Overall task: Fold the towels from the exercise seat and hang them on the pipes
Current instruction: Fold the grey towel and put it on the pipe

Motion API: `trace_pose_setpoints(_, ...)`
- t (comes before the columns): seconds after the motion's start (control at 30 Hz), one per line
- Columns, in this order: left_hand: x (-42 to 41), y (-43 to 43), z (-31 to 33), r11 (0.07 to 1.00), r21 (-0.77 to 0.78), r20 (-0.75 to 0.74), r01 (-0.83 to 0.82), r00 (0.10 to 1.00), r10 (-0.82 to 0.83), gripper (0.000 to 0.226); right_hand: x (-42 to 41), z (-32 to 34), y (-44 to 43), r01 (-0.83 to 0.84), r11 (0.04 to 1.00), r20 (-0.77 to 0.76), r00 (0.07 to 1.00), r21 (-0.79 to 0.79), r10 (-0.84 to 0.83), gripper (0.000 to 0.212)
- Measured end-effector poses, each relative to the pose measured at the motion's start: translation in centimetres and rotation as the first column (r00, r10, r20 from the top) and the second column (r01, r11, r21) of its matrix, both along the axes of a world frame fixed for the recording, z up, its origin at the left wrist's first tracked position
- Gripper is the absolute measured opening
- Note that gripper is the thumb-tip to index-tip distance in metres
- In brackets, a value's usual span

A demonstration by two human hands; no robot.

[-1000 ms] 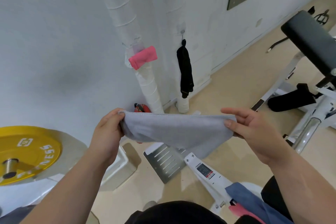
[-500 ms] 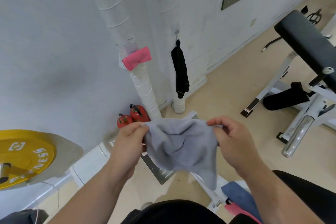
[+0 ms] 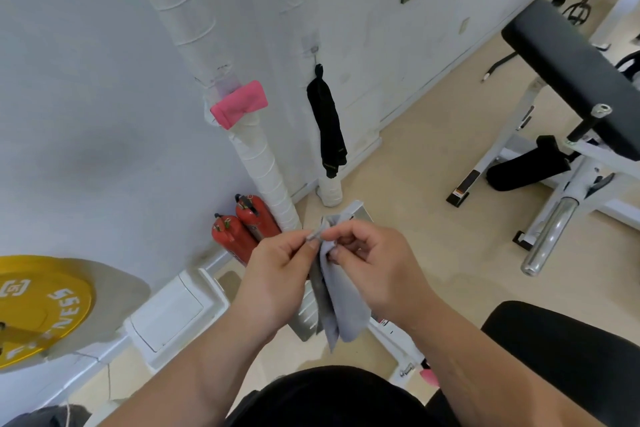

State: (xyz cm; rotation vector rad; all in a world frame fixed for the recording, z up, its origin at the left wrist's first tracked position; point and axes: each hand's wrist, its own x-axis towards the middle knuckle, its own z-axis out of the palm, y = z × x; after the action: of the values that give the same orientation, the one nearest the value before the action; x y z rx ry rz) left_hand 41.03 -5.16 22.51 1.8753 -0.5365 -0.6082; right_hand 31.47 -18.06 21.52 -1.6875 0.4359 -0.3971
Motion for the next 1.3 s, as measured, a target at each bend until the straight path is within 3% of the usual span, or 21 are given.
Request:
trace_pose_setpoints(0.17,-0.2,-0.1,-0.1,1.0,0.024,0.079,0.012,0.997,-0.013,0.031,-0.2,0.3,0.3,-0.024,1.0,0.052,0.998,-0.007,0.025,0.029)
trace_pose_setpoints(0.3,-0.2,0.3,0.4,0.997,-0.024,0.019,0.073,0.997,-0.073,0.031,-0.2,0.4,0.3,-0.005,1.0,0.059,0.998,-0.012,0.005,0.018)
trace_pose_setpoints(0.5,-0.5,1.1,0.5,0.98,-0.15,-0.117,0.132,0.982,-0.15,0.027,-0.4,-0.1,0.3,0.04,0.997,0.071,0.997,-0.071,-0.035,0.023)
trace_pose_setpoints(0.7,-0.3,0.8,0.0,0.99,-0.067,-0.007,0.125,0.992,-0.126,0.023,-0.1,-1.5,-1.0,0.113,0.886,0.07,0.993,-0.449,-0.091,0.019)
trace_pose_setpoints(0.83,0.7,1.0,0.3,0.991,0.008,0.083,0.136,0.987,-0.136,0.022,-0.6,-2.8,-3.8,-0.029,0.843,-0.061,0.998,-0.537,-0.005,0.025)
trace_pose_setpoints(1.03,3.1,2.2,1.0,0.977,0.125,0.208,0.175,0.958,-0.198,0.024,-1.9,-3.0,-7.6,-0.326,0.783,-0.27,0.94,-0.53,0.208,0.019)
trace_pose_setpoints(1.17,3.2,2.4,1.6,0.955,0.172,0.275,0.243,0.919,-0.283,0.023,-1.5,-2.4,-8.1,-0.42,0.679,-0.298,0.907,-0.602,0.297,0.018)
trace_pose_setpoints(1.3,4.3,2.2,1.7,0.959,0.204,0.311,0.198,0.916,-0.255,0.025,-1.4,-1.3,-8.6,-0.319,0.764,-0.171,0.948,-0.561,0.27,0.018)
